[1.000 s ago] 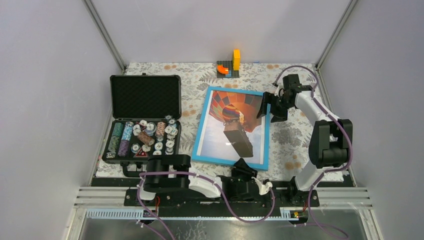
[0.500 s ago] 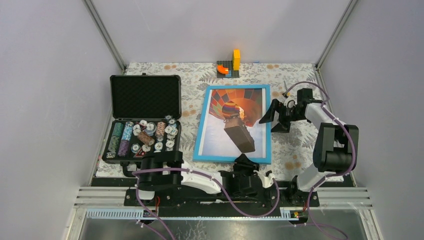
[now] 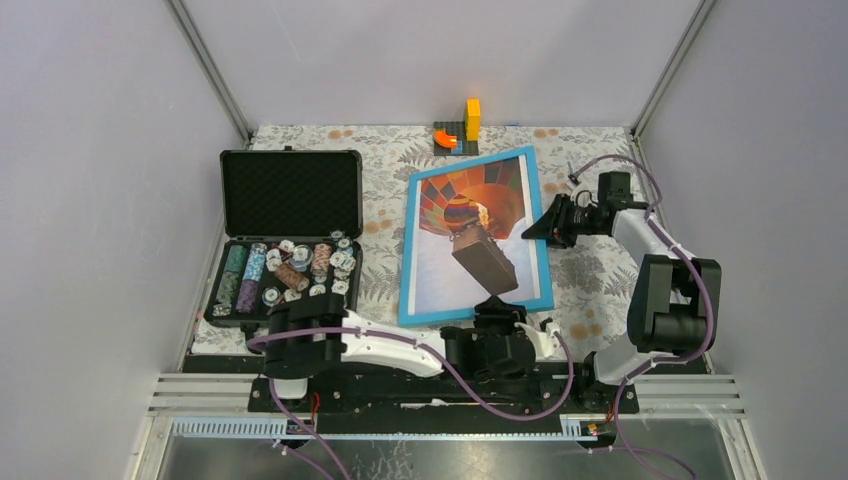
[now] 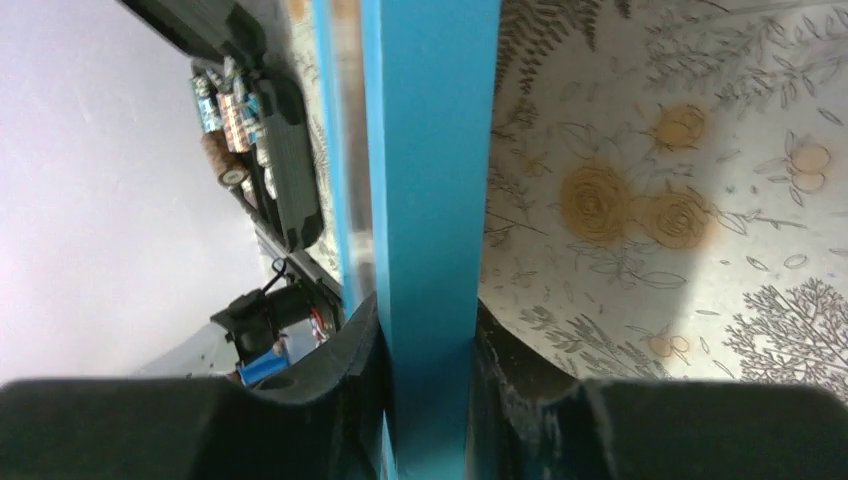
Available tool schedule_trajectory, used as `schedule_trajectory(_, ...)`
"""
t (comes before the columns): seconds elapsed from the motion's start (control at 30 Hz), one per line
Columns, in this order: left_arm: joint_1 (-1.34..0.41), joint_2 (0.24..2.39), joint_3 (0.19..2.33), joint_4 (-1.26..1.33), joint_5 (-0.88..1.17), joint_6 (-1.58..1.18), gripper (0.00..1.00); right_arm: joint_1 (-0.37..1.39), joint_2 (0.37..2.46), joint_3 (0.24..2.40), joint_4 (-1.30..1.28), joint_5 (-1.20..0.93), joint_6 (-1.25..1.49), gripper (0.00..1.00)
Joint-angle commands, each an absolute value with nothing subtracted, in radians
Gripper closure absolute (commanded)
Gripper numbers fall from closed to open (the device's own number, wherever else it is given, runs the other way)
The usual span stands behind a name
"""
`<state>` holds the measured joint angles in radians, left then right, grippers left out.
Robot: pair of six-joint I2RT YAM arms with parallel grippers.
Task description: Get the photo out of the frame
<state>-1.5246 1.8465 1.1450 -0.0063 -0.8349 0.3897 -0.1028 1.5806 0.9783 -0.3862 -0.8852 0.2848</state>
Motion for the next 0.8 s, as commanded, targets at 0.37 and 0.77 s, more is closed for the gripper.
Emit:
schedule_trajectory(0.37,-1.241,1.421,1.442,-0.630,-0.188,-0.054,0.01,-0.098,1.461,1.397,-0.724,-0.644,0.147,1.00)
schedule_trajectory(0.77,-0.695,1.537,1.691,-0.683,0.308,-0.247,0.01,-0.063,1.487,1.755,-1.055,-0.356,-0.021,1.00)
